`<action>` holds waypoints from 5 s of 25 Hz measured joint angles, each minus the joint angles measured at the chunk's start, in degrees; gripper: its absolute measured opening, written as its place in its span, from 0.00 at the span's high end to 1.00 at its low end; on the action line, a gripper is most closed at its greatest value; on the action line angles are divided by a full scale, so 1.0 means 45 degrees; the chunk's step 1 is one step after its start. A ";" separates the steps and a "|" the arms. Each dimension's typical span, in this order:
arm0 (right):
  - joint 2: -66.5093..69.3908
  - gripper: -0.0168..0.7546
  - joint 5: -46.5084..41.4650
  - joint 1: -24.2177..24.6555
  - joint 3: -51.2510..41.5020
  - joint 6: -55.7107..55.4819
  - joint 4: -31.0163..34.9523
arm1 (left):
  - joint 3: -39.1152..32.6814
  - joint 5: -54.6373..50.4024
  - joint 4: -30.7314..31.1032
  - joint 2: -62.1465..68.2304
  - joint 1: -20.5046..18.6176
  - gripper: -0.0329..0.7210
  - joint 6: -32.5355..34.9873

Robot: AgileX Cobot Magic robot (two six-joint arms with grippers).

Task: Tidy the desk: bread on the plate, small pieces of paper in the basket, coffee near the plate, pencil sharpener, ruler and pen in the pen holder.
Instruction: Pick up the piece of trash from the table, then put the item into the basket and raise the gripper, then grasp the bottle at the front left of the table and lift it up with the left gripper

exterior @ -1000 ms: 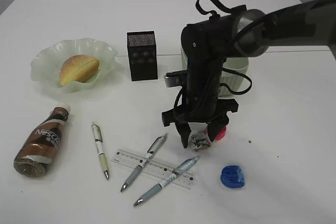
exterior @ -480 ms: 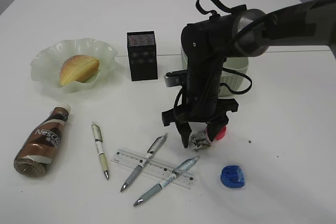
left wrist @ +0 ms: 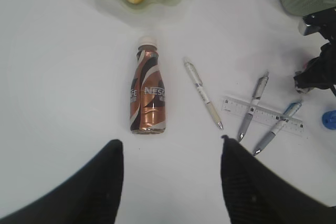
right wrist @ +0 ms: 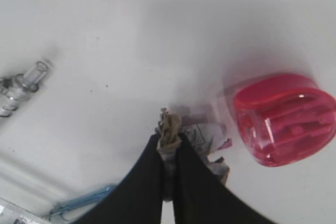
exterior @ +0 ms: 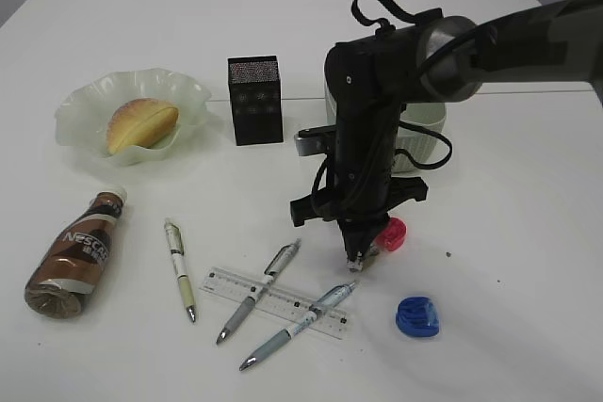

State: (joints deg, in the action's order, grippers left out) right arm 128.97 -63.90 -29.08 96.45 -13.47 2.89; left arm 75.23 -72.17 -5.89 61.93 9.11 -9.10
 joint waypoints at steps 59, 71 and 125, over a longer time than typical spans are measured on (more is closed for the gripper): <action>0.1350 0.26 0.0206 0.2914 0.7182 0.0299 -0.0418 | 0.0000 0.0000 -0.0006 0.0069 0.0000 0.38 0.0000; -0.0115 0.25 -0.1605 0.2914 0.7450 0.0863 -0.0501 | 0.0000 0.0000 -0.0429 0.0124 0.0000 0.38 0.0000; -0.8405 0.25 -0.1701 0.2914 0.0101 0.1528 -0.0482 | 0.3127 0.1541 0.0624 1.4184 0.0374 0.37 0.1027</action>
State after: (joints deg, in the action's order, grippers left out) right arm 91.15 -71.56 -15.97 96.91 -6.60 0.73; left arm 89.30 -65.23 -3.08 125.76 10.80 -4.48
